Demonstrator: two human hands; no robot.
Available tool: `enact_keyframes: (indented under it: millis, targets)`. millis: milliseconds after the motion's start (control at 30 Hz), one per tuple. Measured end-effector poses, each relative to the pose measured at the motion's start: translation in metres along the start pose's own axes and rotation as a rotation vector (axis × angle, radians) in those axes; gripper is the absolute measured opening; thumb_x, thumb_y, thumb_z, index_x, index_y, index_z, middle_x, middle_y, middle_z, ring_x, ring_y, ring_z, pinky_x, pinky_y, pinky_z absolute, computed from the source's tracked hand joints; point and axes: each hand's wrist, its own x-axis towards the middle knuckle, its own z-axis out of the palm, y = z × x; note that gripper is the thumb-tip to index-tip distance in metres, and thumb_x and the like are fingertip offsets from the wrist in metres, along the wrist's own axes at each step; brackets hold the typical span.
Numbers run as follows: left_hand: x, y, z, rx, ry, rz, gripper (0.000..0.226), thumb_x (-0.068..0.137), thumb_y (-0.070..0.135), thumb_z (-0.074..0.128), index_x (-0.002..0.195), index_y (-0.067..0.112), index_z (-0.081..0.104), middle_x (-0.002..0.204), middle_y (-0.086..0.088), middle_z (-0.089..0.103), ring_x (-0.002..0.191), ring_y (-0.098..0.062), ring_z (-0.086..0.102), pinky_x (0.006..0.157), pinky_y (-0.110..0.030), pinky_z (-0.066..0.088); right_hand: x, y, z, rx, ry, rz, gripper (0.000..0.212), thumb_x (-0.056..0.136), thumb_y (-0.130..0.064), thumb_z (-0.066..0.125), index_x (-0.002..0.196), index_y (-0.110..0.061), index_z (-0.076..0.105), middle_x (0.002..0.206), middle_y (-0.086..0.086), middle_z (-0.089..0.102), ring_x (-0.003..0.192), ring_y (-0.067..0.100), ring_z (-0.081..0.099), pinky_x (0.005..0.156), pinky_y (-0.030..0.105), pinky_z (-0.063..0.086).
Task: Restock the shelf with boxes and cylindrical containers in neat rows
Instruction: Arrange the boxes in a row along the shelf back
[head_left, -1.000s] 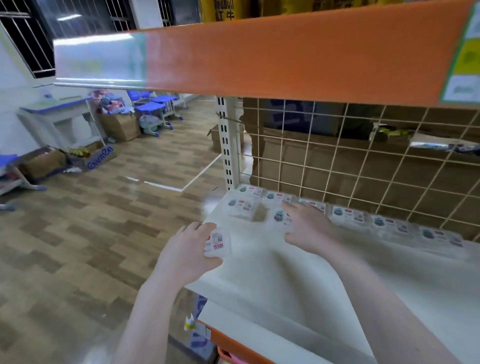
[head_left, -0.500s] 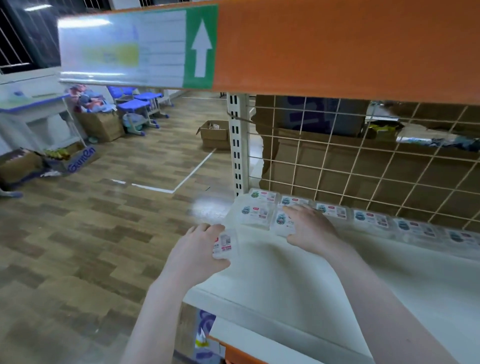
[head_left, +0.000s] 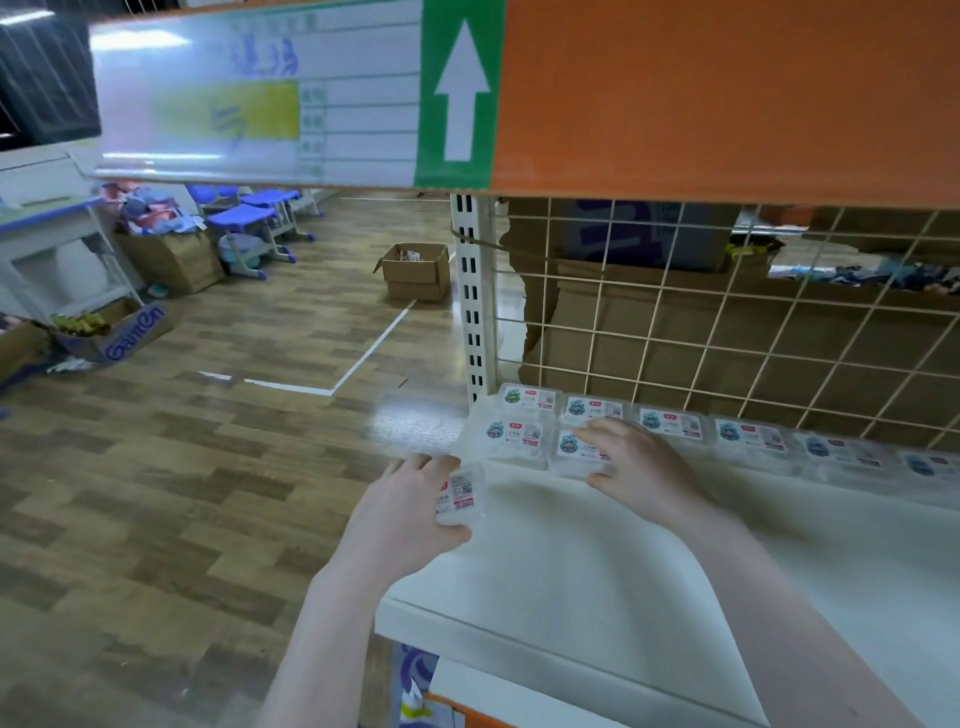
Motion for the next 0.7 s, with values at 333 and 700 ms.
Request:
enact_keyframes:
  millis: [333, 700]
  targets:
    - [0.008, -0.003, 0.001, -0.016, -0.005, 0.021, 0.071, 0.078, 0.040, 0.065, 0.141, 0.028, 0.034, 0.128, 0.007, 0.046, 0.119, -0.015, 0.041, 0.092, -0.026, 0.040, 0.000, 0.001, 0.010, -0.005, 0.098, 0.068, 0.044, 0.087, -0.027, 0.060, 0.130, -0.023, 0.053, 0.129, -0.004, 0.048, 0.121, 0.015, 0.040, 0.094, 0.027, 0.035]
    - [0.013, 0.001, 0.003, -0.001, -0.005, 0.051, 0.069, 0.079, 0.041, 0.063, 0.141, 0.028, 0.033, 0.128, 0.007, 0.046, 0.117, -0.015, 0.041, 0.093, -0.024, 0.036, -0.005, -0.001, 0.008, -0.008, 0.132, 0.079, 0.043, 0.090, -0.034, 0.056, 0.132, -0.024, 0.051, 0.130, -0.006, 0.048, 0.122, 0.013, 0.042, 0.096, 0.026, 0.033]
